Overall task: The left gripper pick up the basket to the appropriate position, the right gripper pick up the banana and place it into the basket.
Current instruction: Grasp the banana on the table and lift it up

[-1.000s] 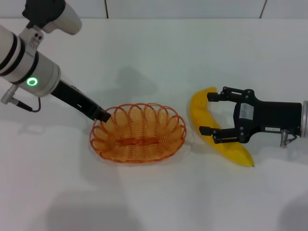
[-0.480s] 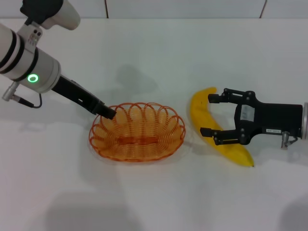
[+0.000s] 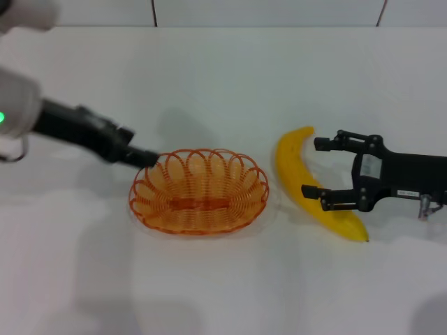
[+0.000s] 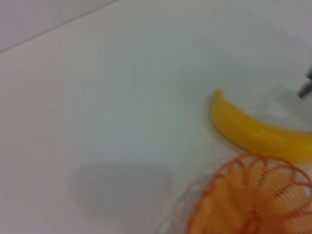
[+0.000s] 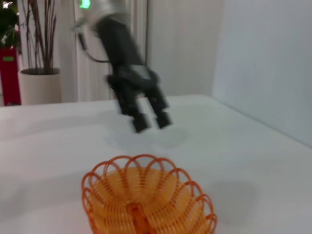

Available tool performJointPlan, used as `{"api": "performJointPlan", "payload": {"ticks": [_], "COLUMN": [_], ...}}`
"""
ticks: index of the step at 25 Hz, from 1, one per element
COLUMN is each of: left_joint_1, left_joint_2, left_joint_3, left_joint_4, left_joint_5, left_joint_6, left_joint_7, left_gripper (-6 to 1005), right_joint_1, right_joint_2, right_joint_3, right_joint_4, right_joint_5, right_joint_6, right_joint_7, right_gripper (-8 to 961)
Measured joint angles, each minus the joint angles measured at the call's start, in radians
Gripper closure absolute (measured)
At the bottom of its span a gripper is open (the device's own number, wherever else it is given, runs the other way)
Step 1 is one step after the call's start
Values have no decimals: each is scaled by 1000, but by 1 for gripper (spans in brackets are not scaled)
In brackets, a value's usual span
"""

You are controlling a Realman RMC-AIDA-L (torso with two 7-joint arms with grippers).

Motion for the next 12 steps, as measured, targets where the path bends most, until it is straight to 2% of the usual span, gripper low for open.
{"api": "performJointPlan", "payload": {"ticks": [3, 5, 8, 9, 12], "left_joint_1": [131, 207, 319, 319, 360], "left_joint_2": [1, 2, 2, 2, 4], "left_joint_3": [-3, -13, -59, -59, -103], "left_joint_4": [122, 157, 110, 110, 17], "left_joint_5": [-85, -168, -308, -308, -339], "left_joint_6": [33, 38, 39, 39, 43], "left_joint_7": [76, 167, 405, 405, 535], "left_gripper": [293, 273, 276, 278, 281], "right_joint_1": [-19, -34, -51, -55, -64], "right_joint_2": [0, -1, -1, -1, -2], "right_joint_3": [41, 58, 83, 90, 96], "right_joint_4": [-3, -4, -5, -5, -5], "right_joint_5": [0, 0, 0, 0, 0], "right_joint_6": [-7, -7, -6, -5, -5], "right_joint_7": [-1, -5, -10, -10, -11], "right_gripper": [59, 59, 59, 59, 59]}}
